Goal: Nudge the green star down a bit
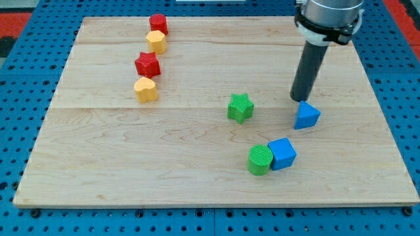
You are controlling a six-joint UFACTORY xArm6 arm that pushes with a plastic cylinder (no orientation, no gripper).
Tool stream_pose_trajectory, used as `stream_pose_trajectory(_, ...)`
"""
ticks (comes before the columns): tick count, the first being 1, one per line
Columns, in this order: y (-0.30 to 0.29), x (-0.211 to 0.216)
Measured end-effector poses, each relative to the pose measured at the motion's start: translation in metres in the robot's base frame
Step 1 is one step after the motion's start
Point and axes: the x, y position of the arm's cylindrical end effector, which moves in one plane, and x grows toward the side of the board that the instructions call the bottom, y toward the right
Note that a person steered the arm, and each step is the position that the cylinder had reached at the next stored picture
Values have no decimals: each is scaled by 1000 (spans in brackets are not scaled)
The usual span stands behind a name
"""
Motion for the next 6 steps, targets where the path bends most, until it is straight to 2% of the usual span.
stream_pose_trajectory(1,-22,60)
stream_pose_trajectory(2,-32,89)
stream_pose_trajectory(4,-58,-21)
stream_pose_trajectory(5,-135,-16)
stream_pose_trajectory(6,-118,4)
